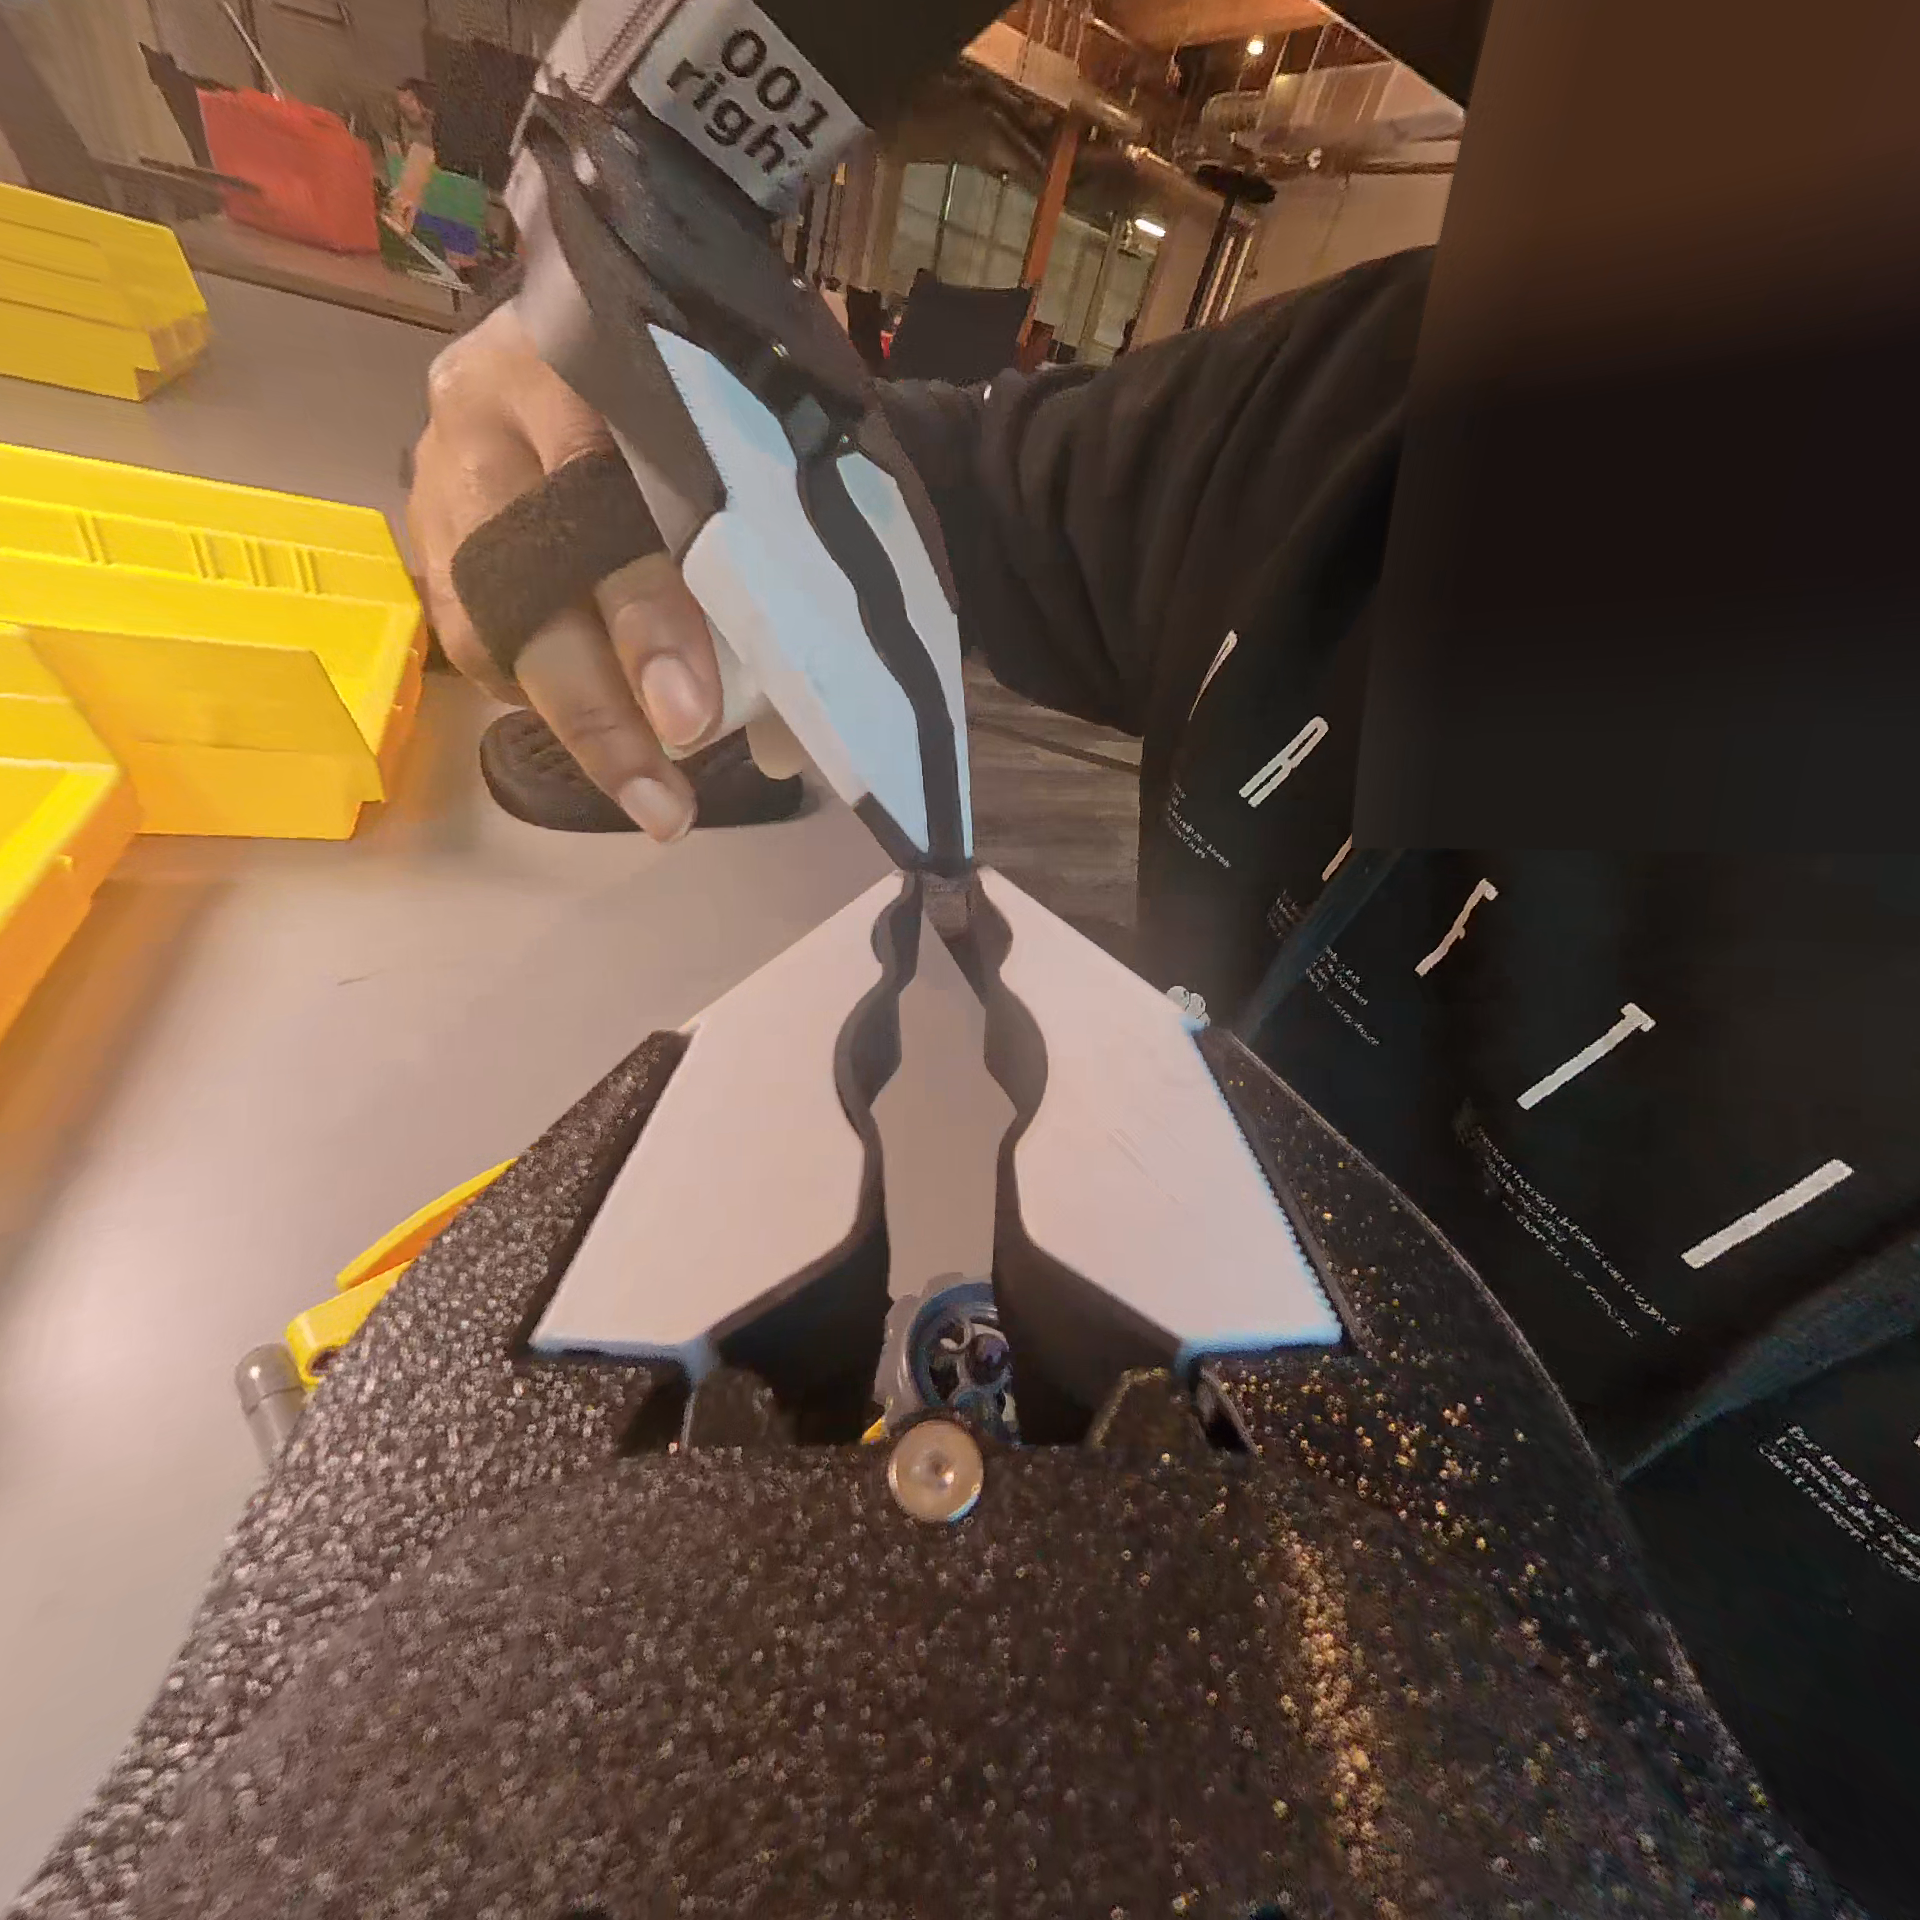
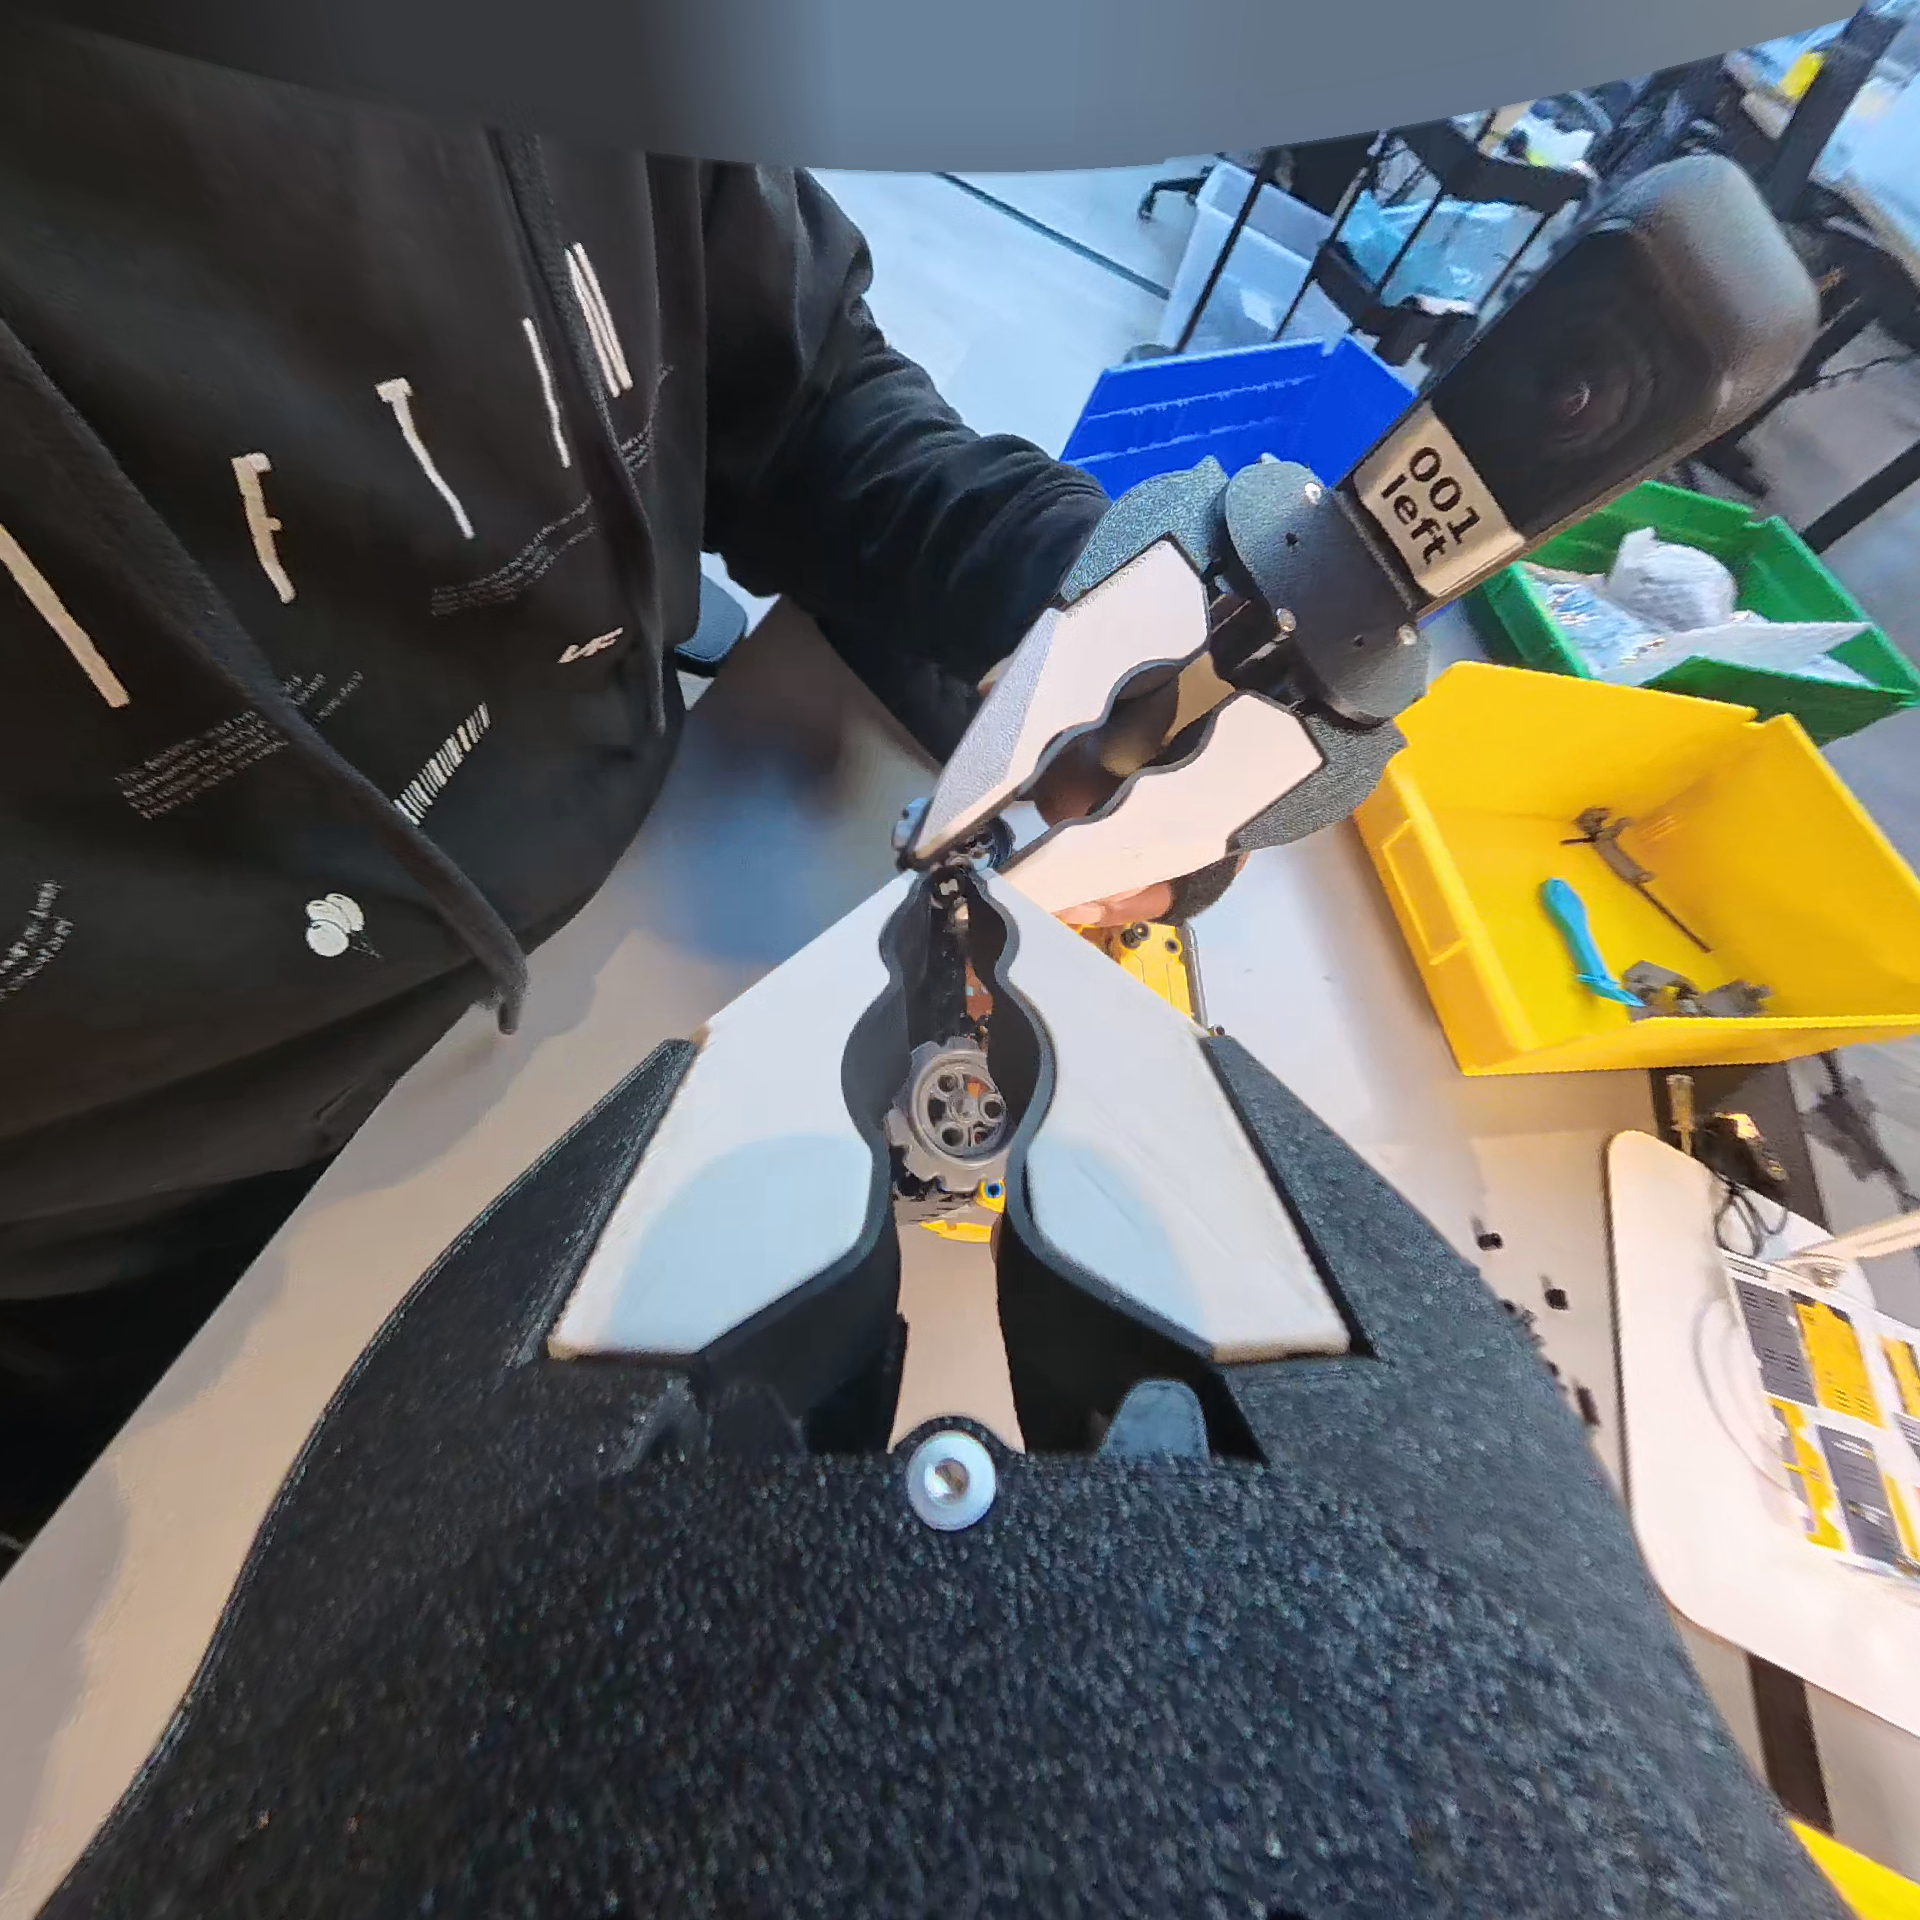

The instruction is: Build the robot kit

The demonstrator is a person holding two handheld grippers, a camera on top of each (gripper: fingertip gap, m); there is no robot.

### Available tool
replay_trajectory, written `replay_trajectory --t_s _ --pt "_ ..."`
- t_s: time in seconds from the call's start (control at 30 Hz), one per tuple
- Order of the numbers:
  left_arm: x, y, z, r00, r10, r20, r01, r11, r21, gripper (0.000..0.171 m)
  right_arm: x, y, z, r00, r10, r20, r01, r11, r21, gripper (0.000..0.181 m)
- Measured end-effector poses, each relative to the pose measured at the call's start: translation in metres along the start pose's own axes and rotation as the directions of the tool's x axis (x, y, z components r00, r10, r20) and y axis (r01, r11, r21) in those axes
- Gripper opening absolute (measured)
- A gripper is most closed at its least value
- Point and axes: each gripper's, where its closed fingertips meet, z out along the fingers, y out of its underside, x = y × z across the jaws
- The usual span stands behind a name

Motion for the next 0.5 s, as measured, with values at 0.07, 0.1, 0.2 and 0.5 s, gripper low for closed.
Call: replay_trajectory --t_s 0.07,0.1,0.2,0.5 --pt "0.001 0.003 0.003 0.999 0.025 0.029 -0.024 0.999 -0.026 0.004 -0.005 0.001 0.0 0.999 -0.017 -0.036 0.016 1.0 -0.016 0.006" --pt "0.0 0.005 0.004 0.997 0.047 0.061 -0.044 0.998 -0.047 0.002 -0.007 0.003 -0.001 0.999 -0.009 -0.052 0.008 1.0 -0.021 0.006" --pt "-0.003 0.01 -0.005 0.976 0.115 0.186 -0.097 0.99 -0.106 0.01 -0.023 0.034 -0.009 0.997 0.043 -0.063 -0.052 0.988 -0.146 0.007" --pt "-0.015 0.04 -0.06 0.815 0.18 0.551 -0.149 0.984 -0.101 0.032 -0.081 0.178 0.009 0.947 0.304 -0.105 -0.32 0.86 -0.396 0.007"
